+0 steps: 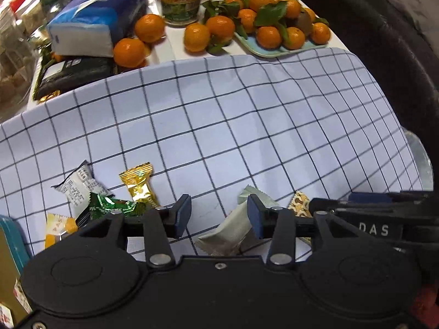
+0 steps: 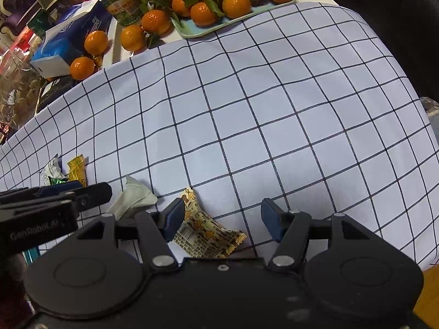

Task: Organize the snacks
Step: 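Grasp the long white packet with the left gripper while the right stays at the brown packet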

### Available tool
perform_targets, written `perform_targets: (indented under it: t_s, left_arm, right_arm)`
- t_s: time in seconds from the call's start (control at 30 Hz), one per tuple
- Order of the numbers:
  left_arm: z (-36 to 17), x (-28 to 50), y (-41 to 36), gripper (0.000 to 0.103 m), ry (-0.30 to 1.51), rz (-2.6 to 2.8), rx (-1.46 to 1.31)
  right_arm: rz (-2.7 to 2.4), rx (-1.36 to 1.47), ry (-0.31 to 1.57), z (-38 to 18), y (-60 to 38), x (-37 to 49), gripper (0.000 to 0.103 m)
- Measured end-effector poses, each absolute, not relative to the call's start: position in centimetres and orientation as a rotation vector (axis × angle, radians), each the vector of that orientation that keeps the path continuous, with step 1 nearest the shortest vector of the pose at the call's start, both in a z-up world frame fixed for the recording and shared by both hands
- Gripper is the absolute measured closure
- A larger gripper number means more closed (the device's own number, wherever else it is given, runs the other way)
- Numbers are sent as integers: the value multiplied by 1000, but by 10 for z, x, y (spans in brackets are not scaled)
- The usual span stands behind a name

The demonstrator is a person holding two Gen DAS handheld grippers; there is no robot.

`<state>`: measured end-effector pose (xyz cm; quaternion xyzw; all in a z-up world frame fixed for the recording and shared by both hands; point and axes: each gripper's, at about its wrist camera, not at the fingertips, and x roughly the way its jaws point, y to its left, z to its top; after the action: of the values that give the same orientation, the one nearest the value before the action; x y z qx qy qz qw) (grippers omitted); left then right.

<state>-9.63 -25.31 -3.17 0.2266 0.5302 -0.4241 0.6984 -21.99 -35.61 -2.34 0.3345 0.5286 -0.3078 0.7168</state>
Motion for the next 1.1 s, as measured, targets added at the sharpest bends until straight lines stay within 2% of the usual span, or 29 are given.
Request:
perform_targets:
  t_s: [0.27,0.43,0.6,0.67,0.7,0.73,1.1]
  left_arm:
    - [-23,-116,-256,51,1115,-1075,559]
    - [-40,-125,-262,51,1097,-1029,653]
    - [-55,-125,-266,52,1182,-990,627]
    - [-56,-122,-265,59,1199,-962,601]
    - [-56,-119,-264,66,1213,-946,590]
    - [-55,-116,-263,67,1231,-929,576]
    - [-61,-77,-236,67,1340,-701,471]
  right_arm:
    - [-698,771,1150,-21,-361,-224,39]
    - [-698,817,1141,-22,-365,-228,39]
    - [-699,814,1139,-23,-364,-227,39]
    - [-700,813,1135,-22,-364,-227,39]
    - [-700,812,1133,-21,-364,-227,39]
    - [-701,811,1130,-21,-364,-227,39]
    - [-588,733,1167,-23,-349,-215,39]
